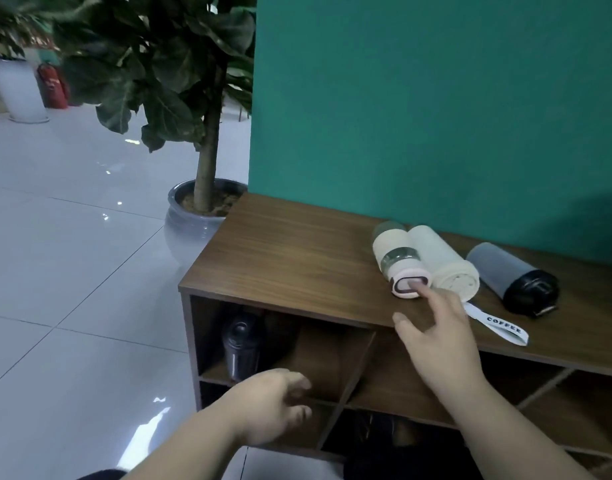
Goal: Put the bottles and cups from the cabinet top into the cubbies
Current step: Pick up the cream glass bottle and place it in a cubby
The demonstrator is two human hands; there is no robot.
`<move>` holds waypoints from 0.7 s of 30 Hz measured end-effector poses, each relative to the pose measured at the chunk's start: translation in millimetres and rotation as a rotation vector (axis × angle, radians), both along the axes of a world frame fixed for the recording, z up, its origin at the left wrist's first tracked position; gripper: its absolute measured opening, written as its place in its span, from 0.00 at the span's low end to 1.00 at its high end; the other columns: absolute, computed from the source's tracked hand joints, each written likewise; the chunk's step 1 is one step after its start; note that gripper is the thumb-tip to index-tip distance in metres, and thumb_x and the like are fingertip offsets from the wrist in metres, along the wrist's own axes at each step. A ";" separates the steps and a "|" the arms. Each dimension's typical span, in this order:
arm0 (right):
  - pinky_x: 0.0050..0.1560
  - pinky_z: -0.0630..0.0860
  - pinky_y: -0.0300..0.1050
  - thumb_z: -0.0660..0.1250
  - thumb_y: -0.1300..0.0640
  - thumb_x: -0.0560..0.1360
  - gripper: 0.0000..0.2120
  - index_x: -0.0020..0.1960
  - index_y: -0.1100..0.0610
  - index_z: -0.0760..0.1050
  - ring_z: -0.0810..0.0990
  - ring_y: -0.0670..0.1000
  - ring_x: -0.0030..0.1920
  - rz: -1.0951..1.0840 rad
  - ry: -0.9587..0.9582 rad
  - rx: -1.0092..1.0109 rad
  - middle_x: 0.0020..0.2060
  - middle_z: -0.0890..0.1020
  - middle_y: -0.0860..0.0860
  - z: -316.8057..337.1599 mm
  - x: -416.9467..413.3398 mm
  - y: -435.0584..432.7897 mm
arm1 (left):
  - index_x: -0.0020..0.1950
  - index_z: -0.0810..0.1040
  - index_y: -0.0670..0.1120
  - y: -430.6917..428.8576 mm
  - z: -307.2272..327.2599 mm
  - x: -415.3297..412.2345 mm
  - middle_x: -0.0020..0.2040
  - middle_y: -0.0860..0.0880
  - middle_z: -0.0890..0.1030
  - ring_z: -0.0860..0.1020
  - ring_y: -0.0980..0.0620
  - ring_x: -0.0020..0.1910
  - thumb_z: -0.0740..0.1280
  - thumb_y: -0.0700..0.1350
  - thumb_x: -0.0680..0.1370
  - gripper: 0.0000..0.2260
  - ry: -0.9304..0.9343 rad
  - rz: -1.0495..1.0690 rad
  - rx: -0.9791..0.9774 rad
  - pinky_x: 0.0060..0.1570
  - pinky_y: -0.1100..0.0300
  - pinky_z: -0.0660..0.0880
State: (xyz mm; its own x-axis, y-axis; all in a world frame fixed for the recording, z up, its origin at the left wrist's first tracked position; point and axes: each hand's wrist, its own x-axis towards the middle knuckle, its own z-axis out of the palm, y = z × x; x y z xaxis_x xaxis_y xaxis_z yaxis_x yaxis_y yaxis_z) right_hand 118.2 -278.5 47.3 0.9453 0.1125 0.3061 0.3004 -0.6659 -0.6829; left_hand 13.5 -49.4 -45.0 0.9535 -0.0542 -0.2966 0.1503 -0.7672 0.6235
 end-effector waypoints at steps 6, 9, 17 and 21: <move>0.60 0.73 0.56 0.73 0.35 0.69 0.46 0.78 0.52 0.58 0.74 0.62 0.66 -0.191 0.098 -0.213 0.70 0.66 0.56 8.5 53.7 20.0 | 0.75 0.73 0.54 -1.1 -8.6 21.2 0.69 0.56 0.77 0.79 0.57 0.65 0.68 0.56 0.80 0.23 -0.090 -0.039 0.002 0.60 0.68 0.70; 0.50 0.72 0.55 0.71 0.32 0.68 0.45 0.74 0.55 0.60 0.77 0.65 0.60 -0.272 0.086 -0.271 0.66 0.68 0.58 -2.5 69.1 37.1 | 0.73 0.75 0.54 -0.3 -13.8 29.2 0.67 0.55 0.79 0.79 0.56 0.63 0.68 0.55 0.80 0.21 -0.085 -0.095 0.029 0.57 0.68 0.70; 0.55 0.72 0.52 0.75 0.48 0.67 0.34 0.69 0.53 0.65 0.76 0.59 0.60 -0.238 0.000 -0.039 0.64 0.71 0.53 -8.7 68.9 46.7 | 0.74 0.74 0.54 8.1 -16.0 34.7 0.67 0.56 0.80 0.80 0.57 0.62 0.69 0.54 0.81 0.22 -0.047 -0.037 -0.102 0.65 0.60 0.75; 0.61 0.76 0.49 0.77 0.49 0.62 0.34 0.65 0.39 0.67 0.79 0.47 0.59 0.094 -0.023 0.305 0.59 0.77 0.42 -1.0 29.6 32.6 | 0.79 0.66 0.58 22.4 -11.8 31.8 0.63 0.59 0.81 0.78 0.60 0.61 0.73 0.56 0.78 0.31 -0.037 0.109 -0.290 0.60 0.65 0.71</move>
